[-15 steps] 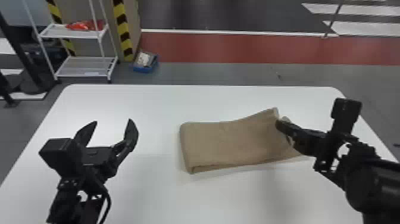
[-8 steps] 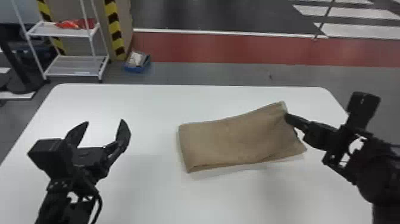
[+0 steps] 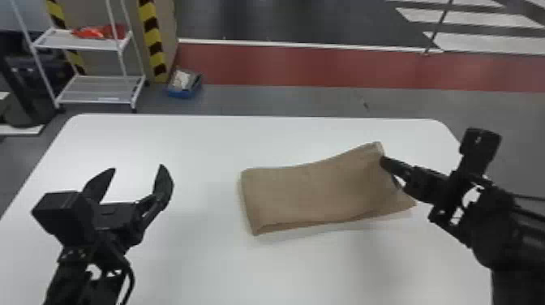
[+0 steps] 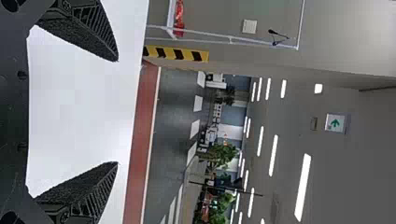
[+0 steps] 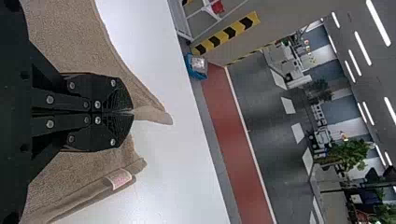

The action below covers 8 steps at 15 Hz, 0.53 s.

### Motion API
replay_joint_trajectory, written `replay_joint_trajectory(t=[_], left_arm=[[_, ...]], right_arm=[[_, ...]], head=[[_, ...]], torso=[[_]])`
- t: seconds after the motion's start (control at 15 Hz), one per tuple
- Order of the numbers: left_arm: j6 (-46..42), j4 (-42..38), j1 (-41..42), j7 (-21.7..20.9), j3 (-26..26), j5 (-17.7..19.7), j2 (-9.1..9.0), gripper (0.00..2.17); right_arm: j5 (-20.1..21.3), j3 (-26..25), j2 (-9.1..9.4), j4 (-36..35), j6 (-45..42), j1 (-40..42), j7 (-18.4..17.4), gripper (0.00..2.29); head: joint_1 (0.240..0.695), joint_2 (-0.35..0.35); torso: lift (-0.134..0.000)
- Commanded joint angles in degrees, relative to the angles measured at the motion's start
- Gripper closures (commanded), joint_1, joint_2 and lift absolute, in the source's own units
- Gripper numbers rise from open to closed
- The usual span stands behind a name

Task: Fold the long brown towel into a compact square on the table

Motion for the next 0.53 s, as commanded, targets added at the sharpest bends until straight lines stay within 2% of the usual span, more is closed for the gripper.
replay_joint_trajectory(t=[0.0, 0.13, 0.27, 0.33, 0.4, 0.47], left_arm=[[0.0, 0.2, -0.1, 0.0, -0.2, 0.0, -0.09, 0.09], [0.0, 0.3, -0.2, 0.0, -0.2, 0.0, -0.17, 0.09], [0.0, 0.4, -0.2, 0.0, -0.3, -0.1, -0.17, 0.09], [0.0, 0.4, -0.2, -0.1, -0.3, -0.1, -0.17, 0.09], [0.0, 0.4, -0.2, 0.0, -0.4, -0.1, -0.09, 0.09], [0.0, 0.4, -0.1, -0.1, -0.3, -0.1, -0.09, 0.09]], right_arm=[[-0.5, -0.7, -0.06, -0.9, 0.8, 0.0, 0.1, 1.24], [-0.5, -1.5, -0.32, -1.3, 1.1, 0.1, 0.1, 1.23], [-0.6, -2.0, -1.38, -0.4, 1.0, -0.1, 0.2, 1.23], [-0.3, -2.0, -1.91, 0.4, 1.1, -0.2, 0.2, 1.07], [-0.3, -2.2, -2.17, 0.9, 1.3, -0.3, 0.1, 0.47], [-0.8, -2.3, -2.08, 0.9, 1.3, -0.3, 0.0, 0.00]], head=[[0.695, -0.097], [0.695, -0.103], [0.695, -0.109], [0.695, -0.119], [0.695, -0.123], [0.695, -0.127]], torso=[[-0.123], [-0.123], [-0.123], [-0.123], [-0.123], [-0.123]])
